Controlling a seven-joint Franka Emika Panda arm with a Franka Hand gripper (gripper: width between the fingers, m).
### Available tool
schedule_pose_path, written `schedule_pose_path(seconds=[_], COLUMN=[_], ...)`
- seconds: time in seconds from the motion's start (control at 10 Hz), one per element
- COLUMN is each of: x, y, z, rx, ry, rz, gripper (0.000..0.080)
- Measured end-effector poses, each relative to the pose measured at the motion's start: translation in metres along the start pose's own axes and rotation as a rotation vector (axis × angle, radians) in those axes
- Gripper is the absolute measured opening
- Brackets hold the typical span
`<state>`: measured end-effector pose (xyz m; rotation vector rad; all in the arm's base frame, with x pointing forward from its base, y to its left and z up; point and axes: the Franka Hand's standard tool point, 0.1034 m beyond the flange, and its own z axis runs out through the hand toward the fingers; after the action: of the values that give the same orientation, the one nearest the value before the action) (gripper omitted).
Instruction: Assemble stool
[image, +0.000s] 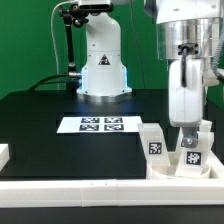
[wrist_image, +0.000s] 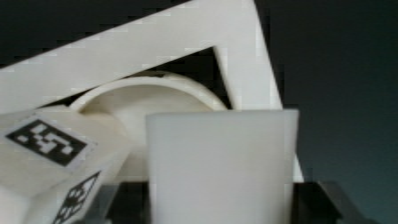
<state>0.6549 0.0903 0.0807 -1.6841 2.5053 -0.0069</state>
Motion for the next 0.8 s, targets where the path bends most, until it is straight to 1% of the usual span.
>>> schedule_pose_path(seconds=[0.3,0.4,0.5,0.6,0.7,0.8], x=[-0.002,-0.002,-0.005,-0.008,-0.010,-0.008], y=[0.002,0.003,0.001,-0.003,-0.004,-0.003], z=[0.001,-0.002,-0.007,-0.013,-0.016,-0.013], rx=[-0.005,-0.029,-0.043,-0.039,-0.039,-0.041], ry=[-0.004,-0.002,-0.004,-0.011,-0.014,-0.011], rz=[-0.024,-0.074,-0.129,-0.173,-0.192,-0.234], gripper=[0.0345,0.0541,0.0541,0.0629,0.0645,0.0645])
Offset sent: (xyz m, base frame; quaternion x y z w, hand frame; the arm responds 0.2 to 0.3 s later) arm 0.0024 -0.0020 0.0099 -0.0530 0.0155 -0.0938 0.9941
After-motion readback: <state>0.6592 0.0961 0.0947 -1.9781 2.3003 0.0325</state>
